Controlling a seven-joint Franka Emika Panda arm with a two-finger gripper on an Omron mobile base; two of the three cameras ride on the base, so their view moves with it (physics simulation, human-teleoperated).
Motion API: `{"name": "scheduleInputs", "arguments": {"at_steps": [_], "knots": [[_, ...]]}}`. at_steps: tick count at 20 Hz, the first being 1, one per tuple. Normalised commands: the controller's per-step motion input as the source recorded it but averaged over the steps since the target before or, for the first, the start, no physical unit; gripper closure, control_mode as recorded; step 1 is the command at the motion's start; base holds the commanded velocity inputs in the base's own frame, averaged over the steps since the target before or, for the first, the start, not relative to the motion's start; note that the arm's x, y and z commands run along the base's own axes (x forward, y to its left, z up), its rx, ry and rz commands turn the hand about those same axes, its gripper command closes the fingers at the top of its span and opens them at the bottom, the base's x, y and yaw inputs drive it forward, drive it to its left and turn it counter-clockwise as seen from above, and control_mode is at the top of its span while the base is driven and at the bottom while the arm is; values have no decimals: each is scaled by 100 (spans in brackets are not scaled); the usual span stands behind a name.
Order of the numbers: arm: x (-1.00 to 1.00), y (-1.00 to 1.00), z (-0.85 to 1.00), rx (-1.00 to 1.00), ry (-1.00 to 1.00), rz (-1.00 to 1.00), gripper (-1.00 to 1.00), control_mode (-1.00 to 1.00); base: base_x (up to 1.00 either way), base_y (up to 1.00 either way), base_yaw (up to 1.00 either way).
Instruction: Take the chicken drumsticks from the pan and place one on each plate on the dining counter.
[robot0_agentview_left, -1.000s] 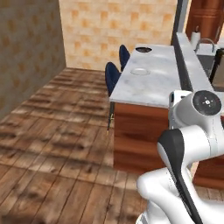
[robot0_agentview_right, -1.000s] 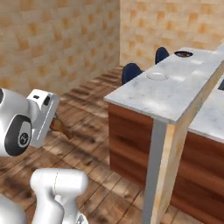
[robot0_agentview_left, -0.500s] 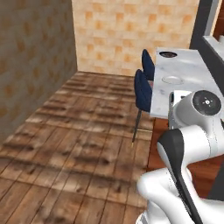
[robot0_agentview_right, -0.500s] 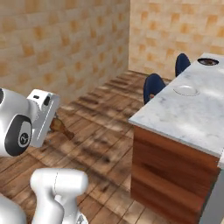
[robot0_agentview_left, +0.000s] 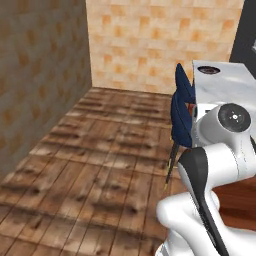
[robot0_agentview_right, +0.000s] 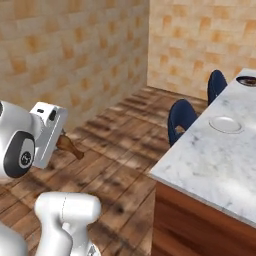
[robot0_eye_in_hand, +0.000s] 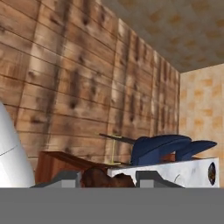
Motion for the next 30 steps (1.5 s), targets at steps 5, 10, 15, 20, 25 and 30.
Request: {"name": "scheduleInputs", "arguments": {"at_steps": [5,10,15,20,25,30], "knots": [[0,0,0,0,0,0,100,100,98,0,0],[0,0,0,0,0,0,100,100,91,10,-4],[0,0,0,0,0,0,100,100,57,14,-21],[0,0,0,0,0,0,100,100,41,0,-32],[0,0,0,0,0,0,100,100,65,1,-32],[0,0,0,0,0,0,100,100,77,5,-30]]}}
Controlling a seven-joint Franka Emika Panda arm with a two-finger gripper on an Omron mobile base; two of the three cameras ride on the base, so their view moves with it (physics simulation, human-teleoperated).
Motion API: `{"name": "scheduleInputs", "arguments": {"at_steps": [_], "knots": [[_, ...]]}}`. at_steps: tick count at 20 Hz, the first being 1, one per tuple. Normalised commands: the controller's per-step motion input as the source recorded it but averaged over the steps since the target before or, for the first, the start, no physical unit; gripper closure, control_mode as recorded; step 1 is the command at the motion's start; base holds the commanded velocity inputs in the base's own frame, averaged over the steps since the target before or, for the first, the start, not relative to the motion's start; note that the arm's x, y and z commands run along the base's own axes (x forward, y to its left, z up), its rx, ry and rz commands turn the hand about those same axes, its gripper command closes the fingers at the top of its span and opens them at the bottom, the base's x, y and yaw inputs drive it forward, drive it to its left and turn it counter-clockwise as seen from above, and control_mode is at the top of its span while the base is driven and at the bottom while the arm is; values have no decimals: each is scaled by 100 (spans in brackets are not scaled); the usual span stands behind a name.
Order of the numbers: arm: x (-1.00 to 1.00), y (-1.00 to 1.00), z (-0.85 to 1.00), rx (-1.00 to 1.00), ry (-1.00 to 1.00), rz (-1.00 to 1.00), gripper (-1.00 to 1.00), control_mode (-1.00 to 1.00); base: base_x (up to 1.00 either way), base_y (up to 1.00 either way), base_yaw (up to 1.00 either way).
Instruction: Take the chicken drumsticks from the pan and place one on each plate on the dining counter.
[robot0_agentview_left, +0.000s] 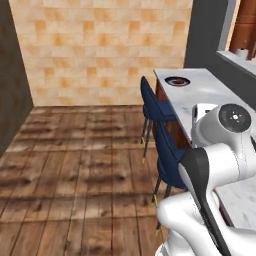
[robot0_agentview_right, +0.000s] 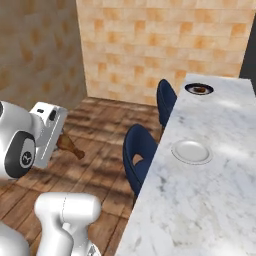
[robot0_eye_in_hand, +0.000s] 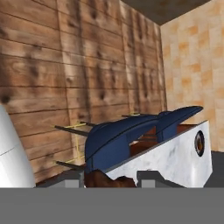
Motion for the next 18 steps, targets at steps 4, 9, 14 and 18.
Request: {"name": "scheduleInputs", "arguments": {"at_steps": [4,9,14,18], "knots": [[0,0,0,0,0,0,100,100,79,0,-27],[0,0,0,0,0,0,100,100,81,0,-26],[0,0,0,0,0,0,100,100,74,0,-24],[0,0,0,0,0,0,100,100,67,-2,-23]]}}
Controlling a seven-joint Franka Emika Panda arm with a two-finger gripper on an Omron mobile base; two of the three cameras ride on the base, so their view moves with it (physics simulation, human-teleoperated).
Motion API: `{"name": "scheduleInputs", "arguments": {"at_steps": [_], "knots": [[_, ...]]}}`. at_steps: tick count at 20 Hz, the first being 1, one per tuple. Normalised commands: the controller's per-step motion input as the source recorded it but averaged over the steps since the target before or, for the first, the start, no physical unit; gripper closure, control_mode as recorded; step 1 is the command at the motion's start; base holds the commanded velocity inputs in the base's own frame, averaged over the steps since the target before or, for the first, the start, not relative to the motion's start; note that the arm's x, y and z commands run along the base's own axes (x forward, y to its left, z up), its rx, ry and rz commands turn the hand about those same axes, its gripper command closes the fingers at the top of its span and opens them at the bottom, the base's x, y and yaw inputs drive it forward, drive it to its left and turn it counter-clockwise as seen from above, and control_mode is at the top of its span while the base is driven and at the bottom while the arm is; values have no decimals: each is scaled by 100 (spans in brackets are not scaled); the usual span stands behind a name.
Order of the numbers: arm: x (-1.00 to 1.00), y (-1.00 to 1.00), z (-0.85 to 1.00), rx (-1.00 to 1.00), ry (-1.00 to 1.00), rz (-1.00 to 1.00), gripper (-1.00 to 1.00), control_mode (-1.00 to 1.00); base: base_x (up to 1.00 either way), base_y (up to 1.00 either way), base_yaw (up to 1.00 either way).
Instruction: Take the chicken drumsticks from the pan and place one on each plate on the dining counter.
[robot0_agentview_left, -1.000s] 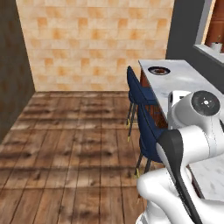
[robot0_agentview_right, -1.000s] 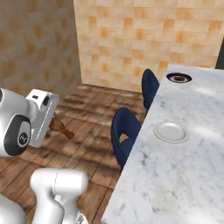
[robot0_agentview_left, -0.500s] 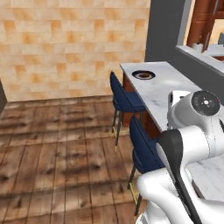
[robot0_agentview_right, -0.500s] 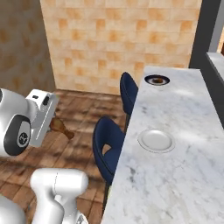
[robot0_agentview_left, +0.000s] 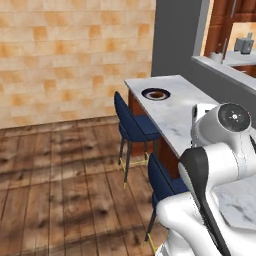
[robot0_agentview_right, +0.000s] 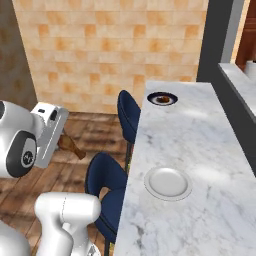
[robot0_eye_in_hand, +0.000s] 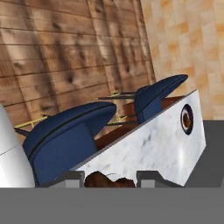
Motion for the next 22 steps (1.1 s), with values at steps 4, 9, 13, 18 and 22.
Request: {"name": "scheduleInputs", "arguments": {"at_steps": [4,9,13,18,22], "knots": [[0,0,0,0,0,0,100,100,55,-6,-22],[29,-37,-29,-22,43,-24,100,-100,0,0,0],[21,-64,-35,-20,45,-25,100,-100,0,0,0],[40,-96,-40,-17,42,-22,100,-100,0,0,0],[47,-91,-46,-8,25,-13,100,-100,0,0,0]]}}
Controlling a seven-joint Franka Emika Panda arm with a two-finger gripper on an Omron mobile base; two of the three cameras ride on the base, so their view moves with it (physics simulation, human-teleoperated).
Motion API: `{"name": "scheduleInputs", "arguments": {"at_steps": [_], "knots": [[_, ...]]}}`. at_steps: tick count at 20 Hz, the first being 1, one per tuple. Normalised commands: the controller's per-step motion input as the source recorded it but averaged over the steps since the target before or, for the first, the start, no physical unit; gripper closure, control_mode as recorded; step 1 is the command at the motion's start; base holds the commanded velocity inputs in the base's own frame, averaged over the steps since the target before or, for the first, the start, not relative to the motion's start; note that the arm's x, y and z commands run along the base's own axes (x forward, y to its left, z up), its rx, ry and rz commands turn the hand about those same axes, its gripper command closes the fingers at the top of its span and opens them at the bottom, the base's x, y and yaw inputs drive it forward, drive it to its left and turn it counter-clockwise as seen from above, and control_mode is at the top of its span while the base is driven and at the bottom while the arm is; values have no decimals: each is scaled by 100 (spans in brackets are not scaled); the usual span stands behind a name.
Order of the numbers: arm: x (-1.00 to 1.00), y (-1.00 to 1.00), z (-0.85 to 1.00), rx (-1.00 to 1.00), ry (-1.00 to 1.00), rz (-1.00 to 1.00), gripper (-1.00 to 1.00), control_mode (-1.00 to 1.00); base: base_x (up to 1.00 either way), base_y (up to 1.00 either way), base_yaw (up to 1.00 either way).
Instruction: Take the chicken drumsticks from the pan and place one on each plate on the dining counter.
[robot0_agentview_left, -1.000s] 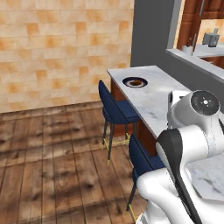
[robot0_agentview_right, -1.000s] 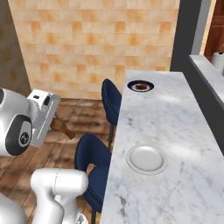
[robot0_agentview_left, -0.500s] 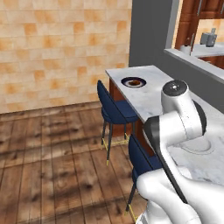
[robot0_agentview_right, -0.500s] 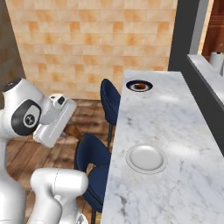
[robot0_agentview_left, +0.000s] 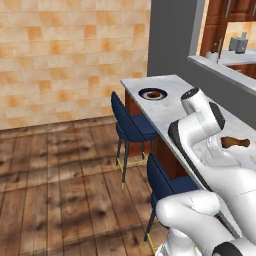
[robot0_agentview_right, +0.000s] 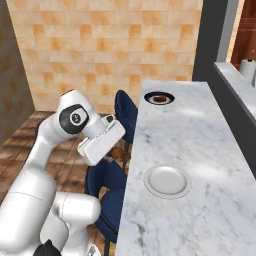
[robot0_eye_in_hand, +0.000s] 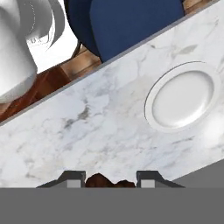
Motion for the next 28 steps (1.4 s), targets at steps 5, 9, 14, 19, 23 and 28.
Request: {"name": "scheduleInputs", "arguments": {"at_steps": [5,9,14,19,23,28], "knots": [[38,-88,-45,2,7,-3,100,-100,0,0,0],[40,-49,-47,11,0,0,100,-100,0,0,0],[62,-17,-57,12,0,0,100,-100,0,0,0],[53,-32,-63,8,5,0,100,-100,0,0,0],[41,-67,-69,8,0,0,100,-100,0,0,0],[41,-56,-58,5,0,0,100,-100,0,0,0]]}}
